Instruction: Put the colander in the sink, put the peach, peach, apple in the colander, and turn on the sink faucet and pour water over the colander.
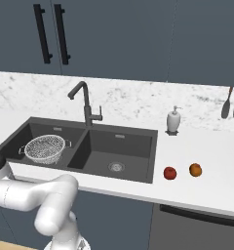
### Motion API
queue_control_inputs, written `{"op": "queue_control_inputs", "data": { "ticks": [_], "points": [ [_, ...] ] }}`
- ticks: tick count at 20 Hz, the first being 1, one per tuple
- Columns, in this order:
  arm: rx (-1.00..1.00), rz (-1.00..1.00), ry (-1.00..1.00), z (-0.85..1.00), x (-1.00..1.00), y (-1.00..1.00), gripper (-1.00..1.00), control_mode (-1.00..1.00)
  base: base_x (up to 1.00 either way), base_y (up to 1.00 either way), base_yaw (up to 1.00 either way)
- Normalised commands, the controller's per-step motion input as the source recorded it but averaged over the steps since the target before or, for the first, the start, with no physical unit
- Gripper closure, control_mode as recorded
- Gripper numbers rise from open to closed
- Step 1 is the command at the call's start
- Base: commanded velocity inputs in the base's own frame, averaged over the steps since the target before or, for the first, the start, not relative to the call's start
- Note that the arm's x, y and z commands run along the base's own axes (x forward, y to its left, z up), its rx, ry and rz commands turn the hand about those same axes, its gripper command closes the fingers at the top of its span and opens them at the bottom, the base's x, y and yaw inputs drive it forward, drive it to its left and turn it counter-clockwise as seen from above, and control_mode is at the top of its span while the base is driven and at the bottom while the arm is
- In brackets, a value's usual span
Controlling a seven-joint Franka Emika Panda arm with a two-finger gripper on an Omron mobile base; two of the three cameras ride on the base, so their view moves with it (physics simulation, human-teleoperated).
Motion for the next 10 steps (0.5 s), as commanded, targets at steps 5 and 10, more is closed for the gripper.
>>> {"op": "queue_control_inputs", "data": {
  "ticks": [5, 10],
  "points": [
    [0.00, 0.00, 0.10, -0.14, 0.37, 0.24, 1.00, -1.00, 0.00, 0.00, 0.00],
    [-0.02, 0.00, 0.09, -0.17, 0.24, 0.13, 1.00, -1.00, 0.00, 0.00, 0.00]
  ]
}}
